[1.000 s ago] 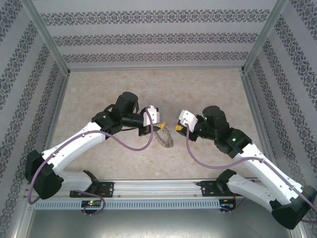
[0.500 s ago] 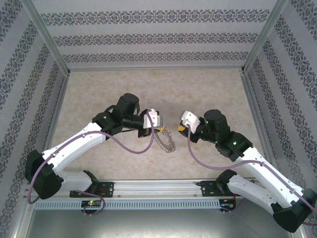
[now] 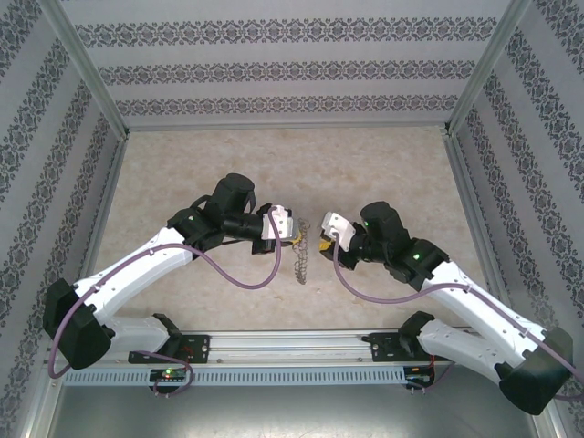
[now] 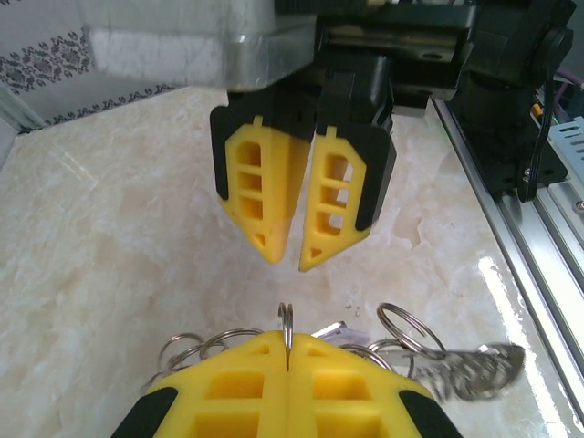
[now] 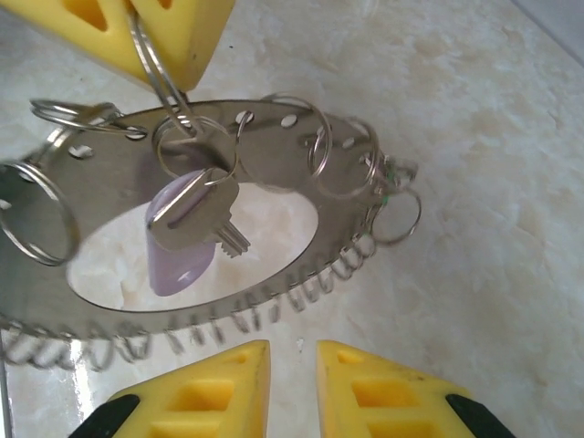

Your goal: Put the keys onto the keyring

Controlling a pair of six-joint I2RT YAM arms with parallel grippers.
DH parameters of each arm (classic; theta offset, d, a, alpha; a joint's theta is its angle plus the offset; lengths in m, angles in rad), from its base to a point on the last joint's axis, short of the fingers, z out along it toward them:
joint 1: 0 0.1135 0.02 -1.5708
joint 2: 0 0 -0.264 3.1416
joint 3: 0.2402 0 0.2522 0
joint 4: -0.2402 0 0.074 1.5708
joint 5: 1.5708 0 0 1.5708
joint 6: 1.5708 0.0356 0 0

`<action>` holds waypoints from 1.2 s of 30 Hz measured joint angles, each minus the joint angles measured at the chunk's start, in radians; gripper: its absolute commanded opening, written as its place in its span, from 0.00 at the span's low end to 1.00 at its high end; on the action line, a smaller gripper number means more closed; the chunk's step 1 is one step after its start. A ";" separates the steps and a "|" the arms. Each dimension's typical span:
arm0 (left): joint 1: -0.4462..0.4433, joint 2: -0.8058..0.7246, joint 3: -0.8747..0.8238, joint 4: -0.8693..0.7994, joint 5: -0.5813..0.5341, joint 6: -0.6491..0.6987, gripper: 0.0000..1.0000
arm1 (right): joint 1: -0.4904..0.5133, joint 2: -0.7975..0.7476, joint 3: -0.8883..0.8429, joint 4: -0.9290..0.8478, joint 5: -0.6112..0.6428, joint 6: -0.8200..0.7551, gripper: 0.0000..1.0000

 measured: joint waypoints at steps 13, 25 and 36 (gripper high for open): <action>0.000 -0.001 0.000 -0.039 0.002 0.021 0.00 | 0.060 0.078 0.047 0.047 -0.058 0.010 0.27; 0.000 -0.003 -0.017 -0.019 0.014 0.010 0.00 | 0.111 0.095 0.039 0.080 -0.071 0.067 0.31; -0.005 -0.005 -0.017 -0.011 0.013 -0.005 0.00 | 0.127 0.096 0.005 0.105 -0.021 0.077 0.37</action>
